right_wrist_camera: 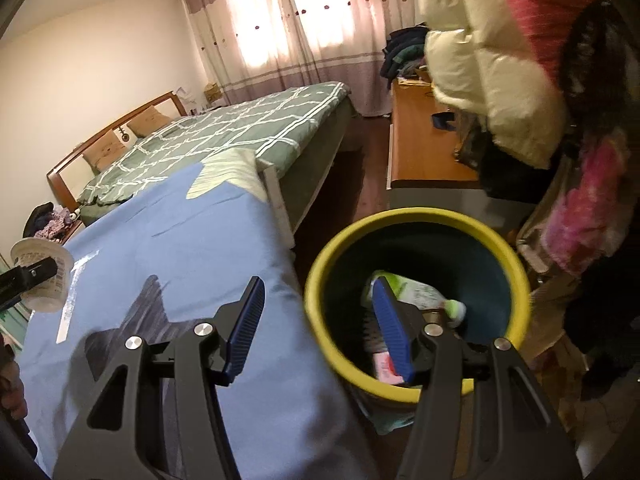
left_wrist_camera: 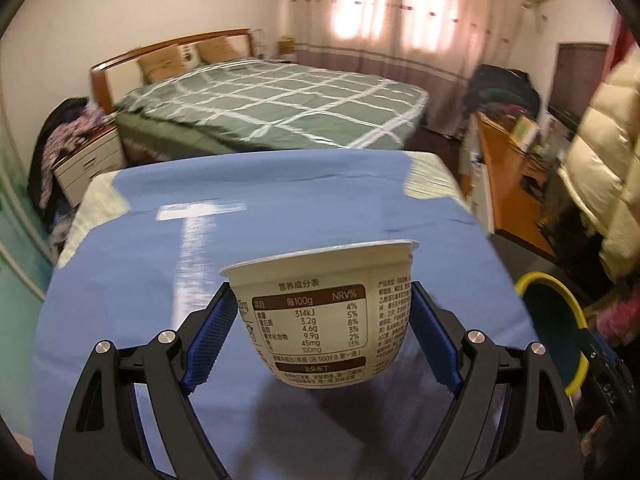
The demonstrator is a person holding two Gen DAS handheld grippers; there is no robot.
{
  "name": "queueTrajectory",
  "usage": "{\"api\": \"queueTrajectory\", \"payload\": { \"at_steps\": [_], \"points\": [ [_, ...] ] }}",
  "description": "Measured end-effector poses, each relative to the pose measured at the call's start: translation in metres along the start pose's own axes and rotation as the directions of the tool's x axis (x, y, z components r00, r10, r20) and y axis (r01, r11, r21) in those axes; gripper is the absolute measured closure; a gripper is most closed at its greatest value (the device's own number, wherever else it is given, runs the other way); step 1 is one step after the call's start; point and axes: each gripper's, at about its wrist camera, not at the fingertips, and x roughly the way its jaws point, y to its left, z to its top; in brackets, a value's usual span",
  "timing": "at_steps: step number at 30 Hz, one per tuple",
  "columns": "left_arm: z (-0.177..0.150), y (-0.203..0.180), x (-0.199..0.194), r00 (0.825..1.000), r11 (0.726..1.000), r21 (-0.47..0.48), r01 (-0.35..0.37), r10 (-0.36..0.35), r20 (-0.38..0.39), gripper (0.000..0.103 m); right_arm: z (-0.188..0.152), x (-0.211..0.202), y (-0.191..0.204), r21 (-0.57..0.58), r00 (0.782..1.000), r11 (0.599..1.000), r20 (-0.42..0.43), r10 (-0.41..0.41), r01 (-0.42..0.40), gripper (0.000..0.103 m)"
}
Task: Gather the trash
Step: 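Carry the yogurt cup over the yellow bin and open the left tool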
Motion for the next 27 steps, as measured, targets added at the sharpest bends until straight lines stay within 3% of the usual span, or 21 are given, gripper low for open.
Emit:
{"api": "queueTrajectory", "payload": {
  "at_steps": [9, 19, 27],
  "points": [
    [-0.008, -0.110, 0.003, 0.994, 0.982, 0.153, 0.111, -0.107, -0.029, 0.019, -0.003, -0.027, -0.065, 0.058, 0.997, 0.996, 0.023, -0.069, 0.068, 0.049],
    [-0.029, -0.250, 0.018, 0.973, 0.921, 0.316, 0.230, -0.209, -0.099, 0.019, -0.010, -0.045, -0.127, 0.135, 0.986, 0.979, 0.032, -0.161, 0.156, 0.049],
    [-0.039, -0.310, 0.046, 0.957, 0.887, 0.365, 0.284, -0.235, -0.173, 0.019, -0.018, -0.049, -0.153, 0.172, 0.982, 0.968, 0.020, -0.189, 0.183, 0.049]
  ]
}}
